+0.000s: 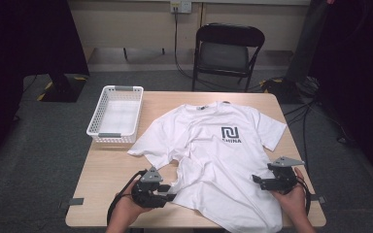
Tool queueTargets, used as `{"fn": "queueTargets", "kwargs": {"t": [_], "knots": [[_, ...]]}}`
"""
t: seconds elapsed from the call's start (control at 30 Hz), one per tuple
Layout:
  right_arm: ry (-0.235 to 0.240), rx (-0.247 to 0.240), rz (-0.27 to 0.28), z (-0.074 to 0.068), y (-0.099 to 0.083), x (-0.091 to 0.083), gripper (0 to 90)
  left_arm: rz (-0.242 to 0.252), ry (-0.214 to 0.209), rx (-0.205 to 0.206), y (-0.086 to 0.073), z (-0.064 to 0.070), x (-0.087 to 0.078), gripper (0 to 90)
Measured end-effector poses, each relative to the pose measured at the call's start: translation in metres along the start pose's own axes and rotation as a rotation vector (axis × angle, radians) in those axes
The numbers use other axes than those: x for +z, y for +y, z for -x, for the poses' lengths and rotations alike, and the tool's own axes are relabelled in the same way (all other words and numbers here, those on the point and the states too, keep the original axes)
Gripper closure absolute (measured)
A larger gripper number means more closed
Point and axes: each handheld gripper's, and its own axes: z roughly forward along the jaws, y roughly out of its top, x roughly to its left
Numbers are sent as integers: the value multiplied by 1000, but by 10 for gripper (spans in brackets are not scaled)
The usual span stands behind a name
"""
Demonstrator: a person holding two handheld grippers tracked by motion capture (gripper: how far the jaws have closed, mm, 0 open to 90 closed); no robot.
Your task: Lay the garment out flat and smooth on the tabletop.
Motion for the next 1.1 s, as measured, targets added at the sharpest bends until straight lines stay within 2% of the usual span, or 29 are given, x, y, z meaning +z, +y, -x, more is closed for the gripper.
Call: {"fn": "queueTargets", "kwargs": {"t": [0.03,0.07,0.1,0.17,0.23,0.3,0.33,0.47,0.5,0.6,0.73,0.9,1.07,1.1], "knots": [[0,0,0,0,0,0,149,1,21,-8,1,-4,1,446],[0,0,0,0,0,0,149,1,21,-8,1,-4,1,451],[0,0,0,0,0,0,149,5,50,-5,5,-11,6,419],[0,0,0,0,0,0,149,-8,40,-13,10,-12,11,432],[0,0,0,0,0,0,149,-11,33,15,18,-9,19,440],[0,0,0,0,0,0,149,-38,43,47,25,-4,27,440],[0,0,0,0,0,0,149,-54,50,43,28,-4,33,441],[1,1,0,0,0,0,149,-128,23,-4,29,-11,47,671],[1,0,0,0,0,0,149,-136,22,-10,28,-13,48,705],[0,0,0,0,0,0,149,-135,0,-55,21,-15,42,796],[1,0,0,0,0,0,149,-144,-16,-61,12,-11,25,855],[0,0,0,0,0,0,149,-153,-45,-77,-2,-2,4,876],[0,0,0,0,0,0,149,-156,-72,-101,-17,3,-6,878],[0,0,0,0,0,0,149,-150,-90,-111,-23,7,-11,877]]}}
